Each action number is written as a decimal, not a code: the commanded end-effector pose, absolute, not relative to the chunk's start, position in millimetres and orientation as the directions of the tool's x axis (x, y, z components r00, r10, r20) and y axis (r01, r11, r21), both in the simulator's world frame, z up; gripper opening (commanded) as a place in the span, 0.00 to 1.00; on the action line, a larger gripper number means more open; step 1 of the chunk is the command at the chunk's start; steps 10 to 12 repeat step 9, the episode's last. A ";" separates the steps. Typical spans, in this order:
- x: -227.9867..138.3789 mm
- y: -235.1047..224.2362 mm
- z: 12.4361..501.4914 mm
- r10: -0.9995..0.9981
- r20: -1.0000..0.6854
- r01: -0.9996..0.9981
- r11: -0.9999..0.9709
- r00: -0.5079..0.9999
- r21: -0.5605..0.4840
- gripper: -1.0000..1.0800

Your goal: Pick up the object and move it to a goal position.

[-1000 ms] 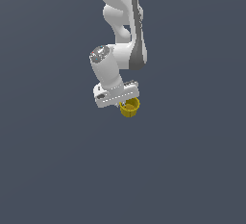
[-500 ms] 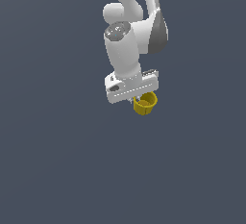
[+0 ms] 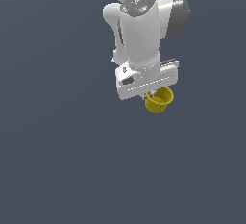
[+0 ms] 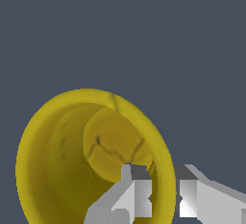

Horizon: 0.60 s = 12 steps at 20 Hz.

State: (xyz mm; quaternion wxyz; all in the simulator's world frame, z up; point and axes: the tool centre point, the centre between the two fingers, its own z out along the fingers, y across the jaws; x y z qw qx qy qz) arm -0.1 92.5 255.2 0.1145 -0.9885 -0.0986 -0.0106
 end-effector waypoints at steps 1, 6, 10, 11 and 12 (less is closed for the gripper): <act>4.7 97.8 264.1 0.192 0.045 0.197 -0.954 0.980 -0.224 0.00; 8.5 102.1 270.1 0.192 0.046 0.197 -0.954 0.980 -0.225 0.00; 8.6 101.6 269.3 0.192 0.046 0.197 -0.954 0.980 -0.225 0.00; 8.6 101.6 269.3 0.192 0.046 0.197 -0.954 0.980 -0.225 0.00; 8.6 101.6 269.3 0.192 0.046 0.197 -0.954 0.980 -0.225 0.00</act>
